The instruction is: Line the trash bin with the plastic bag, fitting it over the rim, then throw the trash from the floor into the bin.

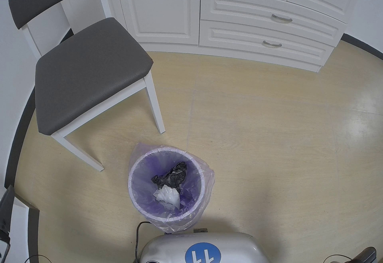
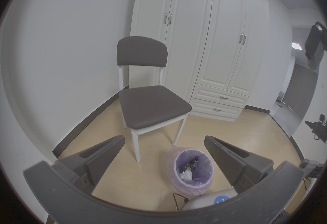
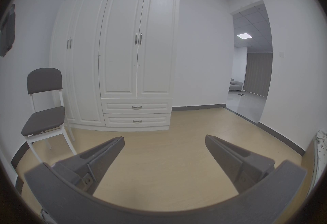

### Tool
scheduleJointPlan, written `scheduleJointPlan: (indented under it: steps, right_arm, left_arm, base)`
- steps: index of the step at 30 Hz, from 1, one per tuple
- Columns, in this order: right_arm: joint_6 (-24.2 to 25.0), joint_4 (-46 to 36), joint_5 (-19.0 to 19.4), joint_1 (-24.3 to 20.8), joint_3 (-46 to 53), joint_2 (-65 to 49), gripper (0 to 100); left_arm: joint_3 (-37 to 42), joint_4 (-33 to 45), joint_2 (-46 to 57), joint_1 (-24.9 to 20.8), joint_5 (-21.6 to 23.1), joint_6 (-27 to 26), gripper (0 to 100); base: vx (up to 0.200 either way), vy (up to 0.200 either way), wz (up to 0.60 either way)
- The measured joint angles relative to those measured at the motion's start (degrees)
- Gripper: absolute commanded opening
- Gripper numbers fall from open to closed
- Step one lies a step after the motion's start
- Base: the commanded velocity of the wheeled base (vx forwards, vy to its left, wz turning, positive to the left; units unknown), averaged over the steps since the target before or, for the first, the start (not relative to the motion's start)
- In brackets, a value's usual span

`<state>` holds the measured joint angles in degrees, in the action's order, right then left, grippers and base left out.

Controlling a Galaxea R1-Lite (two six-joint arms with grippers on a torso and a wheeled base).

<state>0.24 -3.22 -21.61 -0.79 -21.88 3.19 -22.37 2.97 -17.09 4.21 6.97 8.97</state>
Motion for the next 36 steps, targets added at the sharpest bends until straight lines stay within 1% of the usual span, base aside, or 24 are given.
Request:
scheduleJointPlan:
  steps: [2,4,8,10,14,16,20,23,26,27,31,34,36]
  right_arm:
    - [-0.06,-0.34,0.22,0.24,0.22,-0.89,100]
    - [-0.06,-0.45,0.4,0.35,0.48,-1.46,100]
    - [-0.02,0.54,0.57,0.55,1.79,-2.12,100]
    - [-0.02,1.99,0.62,0.61,2.68,-2.29,100]
    - [-0.06,8.69,1.34,0.66,6.27,-2.51,100]
    - [-0.2,12.24,2.22,0.66,8.57,-2.56,100]
    - [-1.41,17.66,4.22,0.66,12.9,-2.57,100]
    - [-3.5,21.6,6.97,0.66,16.63,-2.57,100]
    - [-5.25,24.86,10.58,0.68,19.32,-2.57,100]
    - [-5.83,25.62,11.24,0.68,19.77,-2.57,100]
    - [-6.07,26.28,11.61,0.68,20.61,-2.57,100]
    - [-5.99,27.16,11.39,0.68,20.81,-2.56,100]
    - [-5.99,29.27,11.36,0.66,20.83,-2.56,100]
  left_arm:
    - [-1.27,4.27,3.29,-0.22,-0.05,0.35,100]
    - [-1.99,6.66,6.07,-0.52,-0.16,0.62,100]
    - [-1.77,8.27,10.31,-2.08,-0.46,0.55,100]
    - [-1.02,8.98,12.19,-2.91,-0.49,-0.17,100]
    - [1.9,9.42,14.51,-3.88,-0.57,-2.9,100]
    - [4.01,8.4,15.17,-4.13,-0.73,-4.11,100]
    - [9.07,2.99,15.82,-4.32,-1.96,-5.56,100]
    - [13.99,-2.24,16.1,-4.43,-3.41,-5.89,100]
    - [17.91,-5.86,16.27,-4.43,-4.4,-6.08,100]
    - [18.9,-6.67,16.3,-4.43,-4.79,-6.18,100]
    - [20.75,-7.11,16.38,-4.47,-7.59,-6.73,100]
    - [21.16,-7.0,16.41,-4.47,-8.3,-6.79,100]
    - [21.27,-6.99,16.41,-4.47,-8.36,-6.81,100]
  base:
    - [0.0,0.0,0.0]
    - [0.0,0.0,0.0]
    - [0.0,0.0,0.0]
    - [0.0,0.0,0.0]
    - [0.0,0.0,0.0]
    - [0.0,0.0,0.0]
    - [0.0,0.0,0.0]
    - [0.0,0.0,0.0]
    - [0.0,0.0,0.0]
    - [0.0,0.0,0.0]
    - [0.0,0.0,0.0]
    - [0.0,0.0,0.0]
    - [0.0,0.0,0.0]
